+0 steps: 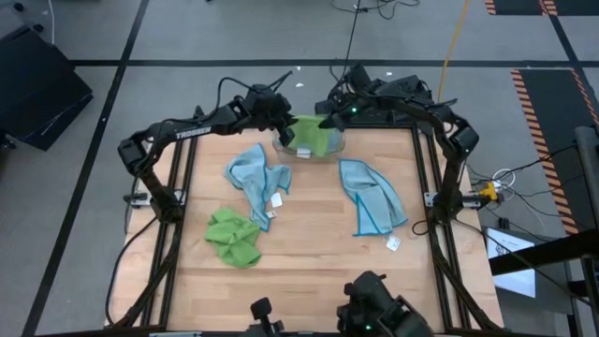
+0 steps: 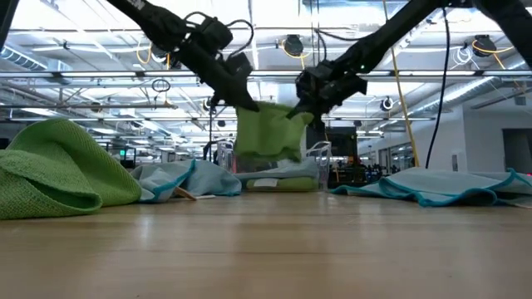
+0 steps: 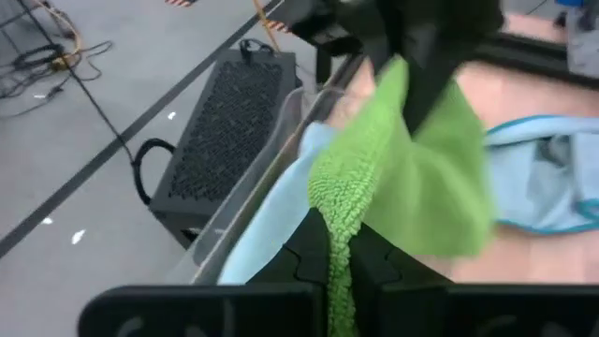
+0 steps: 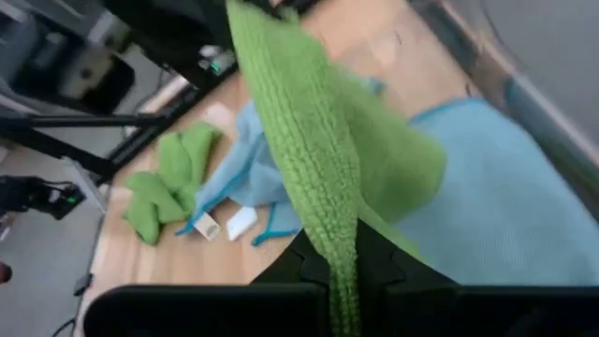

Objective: Fold microfiber towels
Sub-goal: Put the right folded green microfiber cloth into the transparent bin

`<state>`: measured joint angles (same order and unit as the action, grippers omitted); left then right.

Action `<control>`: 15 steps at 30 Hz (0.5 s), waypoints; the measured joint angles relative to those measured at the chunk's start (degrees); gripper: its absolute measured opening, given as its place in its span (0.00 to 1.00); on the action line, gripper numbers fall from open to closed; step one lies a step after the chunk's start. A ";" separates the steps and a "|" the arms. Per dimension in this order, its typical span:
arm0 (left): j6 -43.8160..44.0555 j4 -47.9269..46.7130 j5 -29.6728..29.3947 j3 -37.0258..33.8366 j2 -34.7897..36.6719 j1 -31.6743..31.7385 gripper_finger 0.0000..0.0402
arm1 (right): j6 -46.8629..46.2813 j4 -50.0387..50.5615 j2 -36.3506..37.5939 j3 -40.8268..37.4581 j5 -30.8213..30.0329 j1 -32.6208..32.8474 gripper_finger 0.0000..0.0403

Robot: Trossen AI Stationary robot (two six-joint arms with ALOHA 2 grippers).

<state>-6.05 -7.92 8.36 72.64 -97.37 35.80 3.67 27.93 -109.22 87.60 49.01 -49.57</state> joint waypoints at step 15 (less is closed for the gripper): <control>-1.31 7.08 6.53 0.02 -7.45 3.01 0.05 | 2.27 -0.03 -2.06 -0.01 -7.18 -2.19 0.01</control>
<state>-7.35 -0.85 14.89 72.66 -104.83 38.80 5.94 27.90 -111.28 87.59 41.83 -51.76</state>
